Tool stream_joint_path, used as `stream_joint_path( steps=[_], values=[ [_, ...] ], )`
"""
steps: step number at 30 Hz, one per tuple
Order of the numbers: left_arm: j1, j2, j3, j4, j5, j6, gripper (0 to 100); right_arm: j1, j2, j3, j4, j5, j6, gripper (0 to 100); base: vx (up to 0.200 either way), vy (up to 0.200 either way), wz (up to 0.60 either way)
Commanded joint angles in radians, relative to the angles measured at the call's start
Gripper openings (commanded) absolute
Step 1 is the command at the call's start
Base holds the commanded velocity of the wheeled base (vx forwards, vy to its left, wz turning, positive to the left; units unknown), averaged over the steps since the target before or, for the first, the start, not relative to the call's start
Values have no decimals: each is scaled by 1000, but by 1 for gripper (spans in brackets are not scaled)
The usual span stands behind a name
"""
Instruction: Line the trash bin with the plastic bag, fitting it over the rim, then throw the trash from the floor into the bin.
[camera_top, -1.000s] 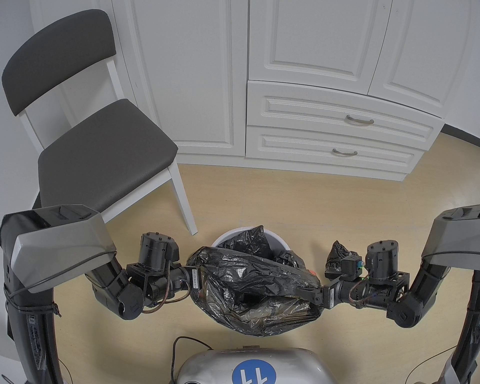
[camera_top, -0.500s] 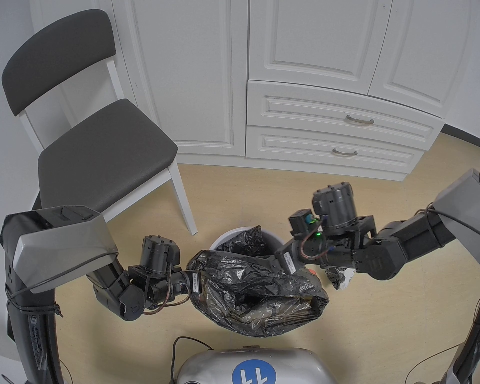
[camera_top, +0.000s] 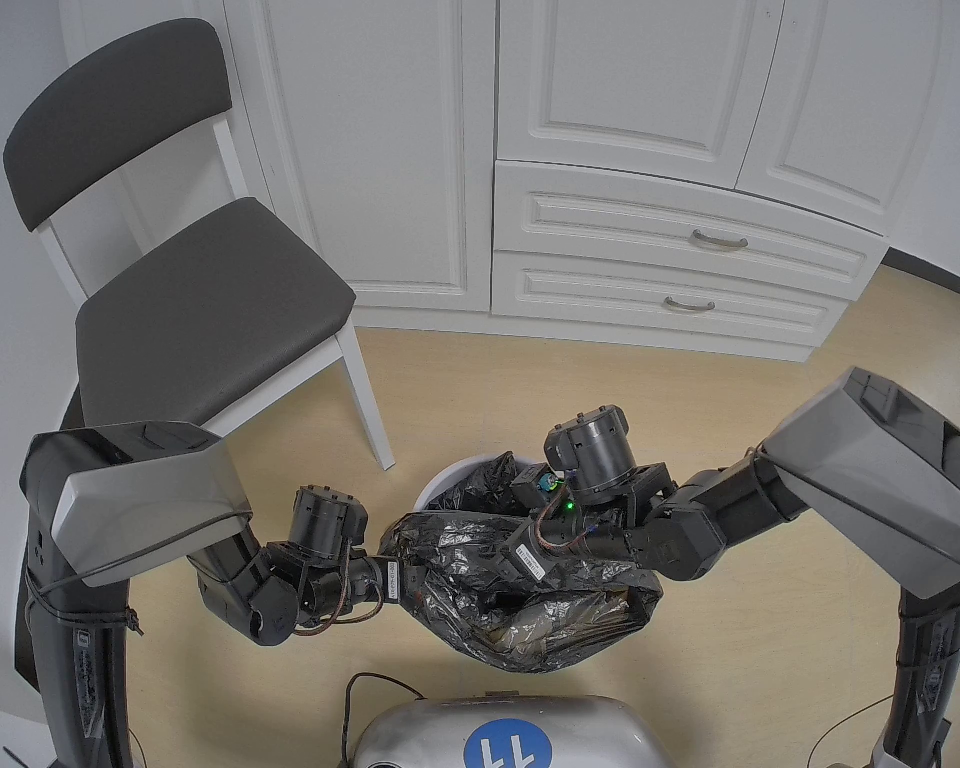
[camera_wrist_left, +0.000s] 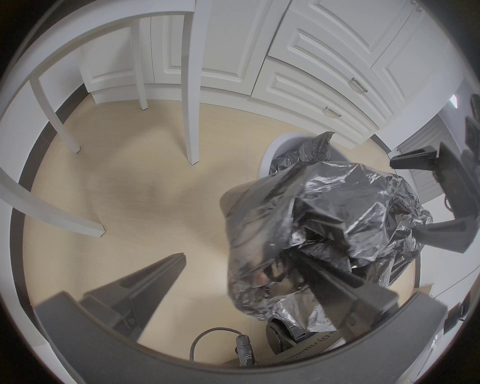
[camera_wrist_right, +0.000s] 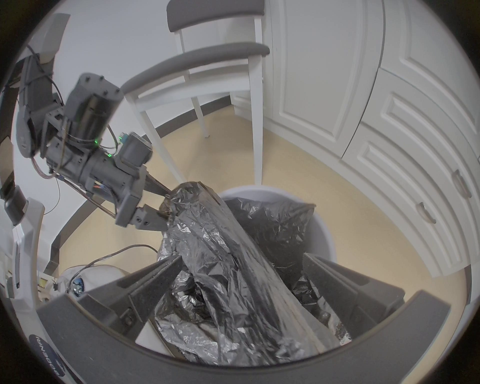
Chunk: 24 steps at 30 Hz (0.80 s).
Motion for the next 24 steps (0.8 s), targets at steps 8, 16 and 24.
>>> stream_joint_path(
  steps=[8,16,24],
  values=[
    [3,1,2,0,3,1,100,5,70,51,-7,50,3,0,0,0,0],
    [3,-2,5,0,5,2,100,33,98,91,-9,50,12,0,0,0,0],
    [5,-7,10,1,3,33,100,57,145,74,-10,48,62,0,0,0,0]
  ],
)
